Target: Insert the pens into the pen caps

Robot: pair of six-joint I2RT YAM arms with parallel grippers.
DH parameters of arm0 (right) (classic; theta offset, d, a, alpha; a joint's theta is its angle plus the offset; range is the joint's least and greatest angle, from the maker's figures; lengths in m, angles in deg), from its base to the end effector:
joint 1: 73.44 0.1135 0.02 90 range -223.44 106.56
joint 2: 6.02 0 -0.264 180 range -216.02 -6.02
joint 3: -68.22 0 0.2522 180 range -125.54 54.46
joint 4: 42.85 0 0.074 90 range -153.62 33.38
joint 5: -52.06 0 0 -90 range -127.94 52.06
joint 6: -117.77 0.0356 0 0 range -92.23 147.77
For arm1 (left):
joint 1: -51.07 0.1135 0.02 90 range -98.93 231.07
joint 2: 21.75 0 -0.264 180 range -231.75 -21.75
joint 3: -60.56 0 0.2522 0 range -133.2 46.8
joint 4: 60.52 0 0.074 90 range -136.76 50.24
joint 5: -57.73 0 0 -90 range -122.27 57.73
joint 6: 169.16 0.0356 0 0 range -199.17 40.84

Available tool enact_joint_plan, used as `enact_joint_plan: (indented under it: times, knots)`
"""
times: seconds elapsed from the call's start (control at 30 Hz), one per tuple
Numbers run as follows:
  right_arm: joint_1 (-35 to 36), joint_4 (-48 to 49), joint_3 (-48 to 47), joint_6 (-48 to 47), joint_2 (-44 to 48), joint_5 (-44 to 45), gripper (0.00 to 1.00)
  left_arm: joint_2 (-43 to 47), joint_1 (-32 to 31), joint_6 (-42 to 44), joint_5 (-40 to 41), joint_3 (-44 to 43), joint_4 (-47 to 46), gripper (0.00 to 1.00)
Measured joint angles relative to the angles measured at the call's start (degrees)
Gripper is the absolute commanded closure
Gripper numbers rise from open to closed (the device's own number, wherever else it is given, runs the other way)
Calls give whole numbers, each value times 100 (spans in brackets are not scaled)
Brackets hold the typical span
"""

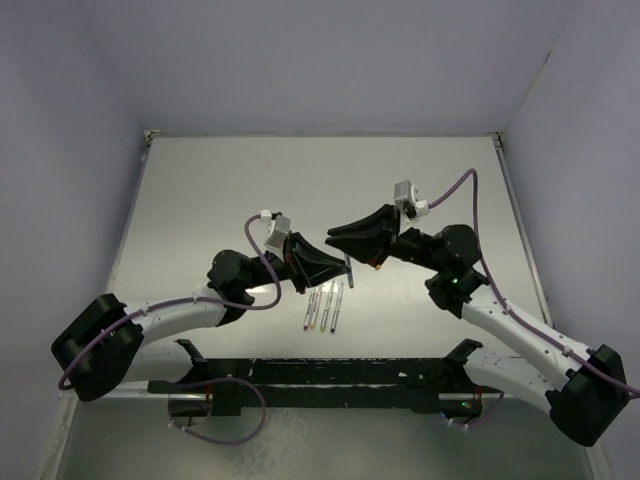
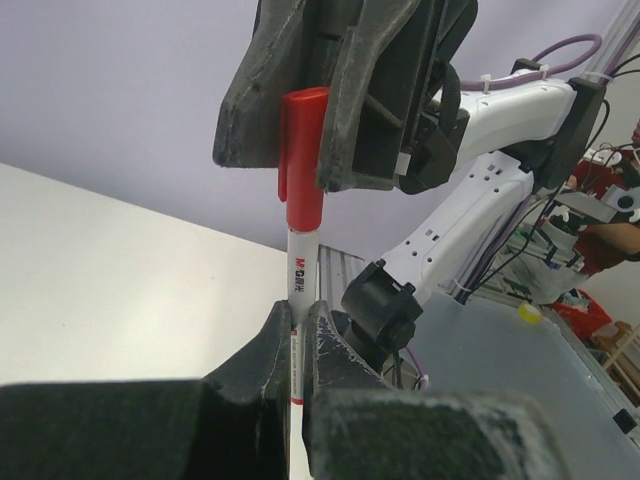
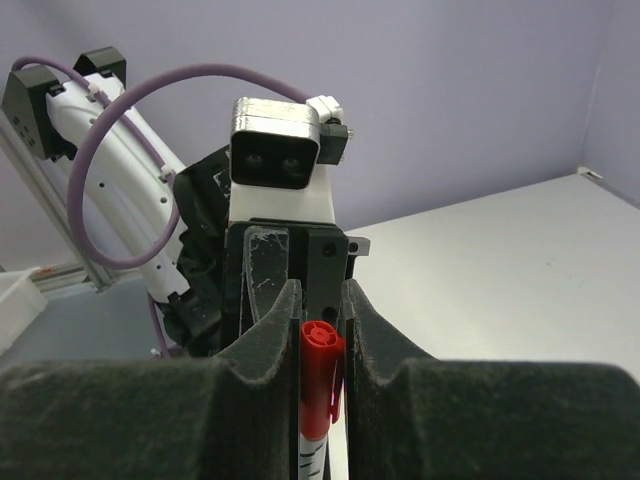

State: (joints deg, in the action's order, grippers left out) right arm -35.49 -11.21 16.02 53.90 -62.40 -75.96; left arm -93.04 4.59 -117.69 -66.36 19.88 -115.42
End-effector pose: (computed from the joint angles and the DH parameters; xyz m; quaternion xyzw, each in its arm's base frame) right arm 0.1568 0.1501 0.3620 -0.3275 0.4595 0.5720 0.5953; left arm 0.1554 -0.1926 0.2777 0.2816 0.5004 -0.6599 0.4846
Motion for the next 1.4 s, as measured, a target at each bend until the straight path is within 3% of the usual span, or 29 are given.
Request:
enact_joint_plan:
  times: [0.5,0.8,1.4]
  knots:
    - [42,-48,55,-125,282,549,100,59,-2,4,92,44,-201,89]
    - [52,7,151,-105,243,549,100,70,31,-26,153,46,-448,72]
    - [52,203,197,52,46,551,100,-55,39,-28,192,42,-654,66]
